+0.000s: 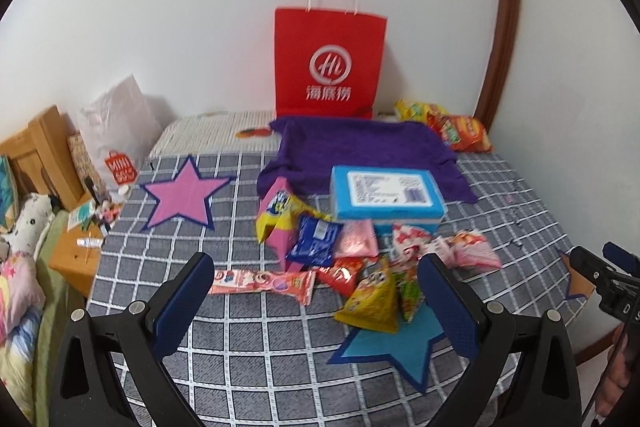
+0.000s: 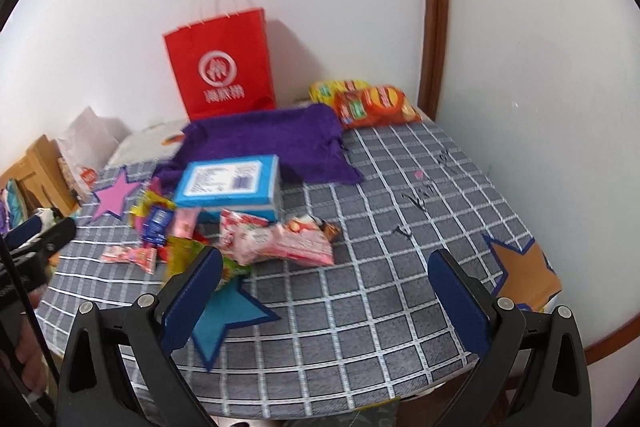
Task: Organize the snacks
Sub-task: 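Move right tool to pink panda bag while left tool approaches pink Lotso stick snack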
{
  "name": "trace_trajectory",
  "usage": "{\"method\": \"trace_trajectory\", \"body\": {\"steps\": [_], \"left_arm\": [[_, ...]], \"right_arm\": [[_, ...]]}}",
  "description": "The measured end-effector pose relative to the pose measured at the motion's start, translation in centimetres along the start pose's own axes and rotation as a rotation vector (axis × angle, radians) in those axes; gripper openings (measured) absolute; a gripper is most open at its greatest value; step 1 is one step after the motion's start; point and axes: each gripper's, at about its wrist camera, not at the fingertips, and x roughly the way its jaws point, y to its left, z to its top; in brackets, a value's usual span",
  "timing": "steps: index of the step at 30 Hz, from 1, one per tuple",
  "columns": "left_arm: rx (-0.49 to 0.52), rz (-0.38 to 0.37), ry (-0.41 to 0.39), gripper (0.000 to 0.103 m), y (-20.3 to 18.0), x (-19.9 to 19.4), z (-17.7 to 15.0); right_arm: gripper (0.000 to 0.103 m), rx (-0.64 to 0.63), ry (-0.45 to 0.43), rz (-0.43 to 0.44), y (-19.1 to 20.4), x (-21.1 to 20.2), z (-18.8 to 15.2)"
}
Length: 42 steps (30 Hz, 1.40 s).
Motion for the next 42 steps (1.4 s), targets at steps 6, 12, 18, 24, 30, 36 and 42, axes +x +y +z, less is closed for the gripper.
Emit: {"method": "trace_trajectory", "body": {"steps": [6, 12, 18, 24, 30, 36, 42], "left_arm": [[-0.021, 0.001, 0.068, 0.102, 1.9, 4.0, -1.0], [-0.056, 0.009, 0.121, 0.102, 4.1, 7.4, -1.4], [-0.098, 0.016, 0.150, 0.101, 6.0, 9.6, -1.6], [-0.109, 0.012, 0.155, 0.101, 6.8, 10.9, -1.2], [-0.103, 0.018, 0.170, 0.101, 7.3, 11.9, -1.3], [-0.105, 0.018, 0.207, 0.101, 7.6, 13.2, -1.9], [-0.106, 0.023, 0.256, 0.101, 7.5, 14.6, -2.9]], "right_arm": [[0.098, 0.028, 0.090, 0.008, -0.7, 5.3, -0.6], [0.091, 0.029, 0.135, 0.021, 0.0, 10.1, -0.1], [0.091, 0.013, 0.173, 0.026, 1.3, 14.2, 1.1], [0.089, -0.013, 0.212, 0.019, 2.3, 16.7, 0.9], [0.085, -0.010, 0.253, 0.020, 2.3, 18.2, 0.3], [0.084, -0.021, 0.271, 0.024, 2.5, 19.1, -0.2], [0.072, 0.002, 0.284, 0.043, 2.1, 19.7, -0.6]]}}
